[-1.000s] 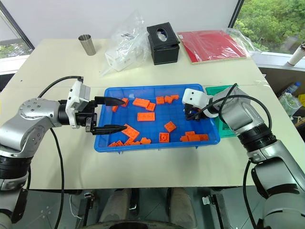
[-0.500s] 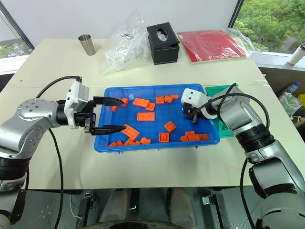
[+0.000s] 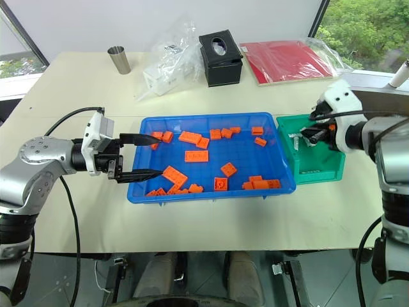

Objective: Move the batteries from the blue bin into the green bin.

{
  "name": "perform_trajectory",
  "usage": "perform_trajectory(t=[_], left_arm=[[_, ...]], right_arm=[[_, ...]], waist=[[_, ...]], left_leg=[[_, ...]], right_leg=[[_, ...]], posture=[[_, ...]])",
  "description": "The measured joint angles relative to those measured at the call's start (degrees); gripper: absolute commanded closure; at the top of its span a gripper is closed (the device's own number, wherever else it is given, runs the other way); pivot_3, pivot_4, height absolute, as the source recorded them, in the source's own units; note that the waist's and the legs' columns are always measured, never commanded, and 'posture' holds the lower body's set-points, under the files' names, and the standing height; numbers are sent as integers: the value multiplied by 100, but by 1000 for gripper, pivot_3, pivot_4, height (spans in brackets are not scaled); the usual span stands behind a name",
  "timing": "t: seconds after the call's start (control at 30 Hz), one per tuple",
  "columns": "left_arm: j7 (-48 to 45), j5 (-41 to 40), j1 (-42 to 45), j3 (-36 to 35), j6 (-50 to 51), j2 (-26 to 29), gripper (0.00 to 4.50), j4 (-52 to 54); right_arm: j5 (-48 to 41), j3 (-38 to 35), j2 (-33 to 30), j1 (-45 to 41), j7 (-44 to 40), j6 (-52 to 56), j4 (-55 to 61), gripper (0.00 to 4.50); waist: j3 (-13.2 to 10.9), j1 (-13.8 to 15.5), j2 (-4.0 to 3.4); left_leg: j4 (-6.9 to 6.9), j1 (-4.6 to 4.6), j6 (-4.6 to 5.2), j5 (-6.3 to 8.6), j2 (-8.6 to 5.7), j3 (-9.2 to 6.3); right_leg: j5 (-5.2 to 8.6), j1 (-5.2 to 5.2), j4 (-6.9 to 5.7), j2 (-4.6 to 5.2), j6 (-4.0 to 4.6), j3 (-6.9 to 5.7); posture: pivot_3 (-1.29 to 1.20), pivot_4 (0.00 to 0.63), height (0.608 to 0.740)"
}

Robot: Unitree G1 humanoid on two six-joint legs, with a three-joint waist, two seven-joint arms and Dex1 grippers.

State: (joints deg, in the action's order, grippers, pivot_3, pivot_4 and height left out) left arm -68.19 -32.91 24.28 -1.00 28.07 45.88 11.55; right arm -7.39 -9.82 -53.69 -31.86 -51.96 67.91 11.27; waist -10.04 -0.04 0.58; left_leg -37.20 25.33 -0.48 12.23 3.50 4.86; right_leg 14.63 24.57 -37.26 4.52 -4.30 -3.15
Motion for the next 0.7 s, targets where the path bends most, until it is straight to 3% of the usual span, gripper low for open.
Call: perform_trajectory(t=[0.07, 0.2, 0.33, 0.43, 0.53, 0.7], left_arm=[[1, 5, 51, 2, 1, 0, 0, -34], [-5, 2, 143, -13, 15, 19, 0, -134], [-48, -2, 148, -137, 27, 234, 0, -316], [-193, -17, 98, -446, 30, 574, 0, -477], [-422, -27, -67, -635, 26, 901, 0, -574], [-569, -26, -183, -939, 25, 1156, 0, -822]], right_arm=[[-23, -27, 38, 124, 194, -88, 55, 1651], [-219, -256, -27, 547, 146, -660, 25, 1651], [-565, -960, -626, 1350, -824, -1928, -357, 1651], [-881, -1625, -1205, 1996, -2015, -2934, -983, 1651], [-1127, -1916, -1579, 2253, -2855, -3371, -1700, 1651], [-1178, -1943, -1754, 2257, -3251, -3854, -2555, 1651]], waist=[[0, -8, 0], [0, 31, 0], [-2, 95, 1], [-2, 65, 1], [-2, 21, -1], [-2, -44, -3]], left_leg=[[0, 1, 0, 0, 0, -1], [0, 4, 0, 0, -4, -1], [-1, 6, 0, 0, -7, -2], [-2, 1, 0, 0, -5, 0], [2, -10, 0, 1, 1, 4], [3, -10, 0, 1, 3, 4]], right_leg=[[0, 0, 1, -1, 0, 0], [0, -1, 4, 2, -1, 0], [1, -4, 10, 3, -2, 0], [1, -8, 12, 3, -2, 0], [2, -12, 11, 1, -1, 0], [3, -11, 10, 3, 1, 0]], posture=[[0, 150, 736], [0, 150, 736], [0, 150, 736], [0, 150, 736], [0, 150, 736], [0, 150, 736]])
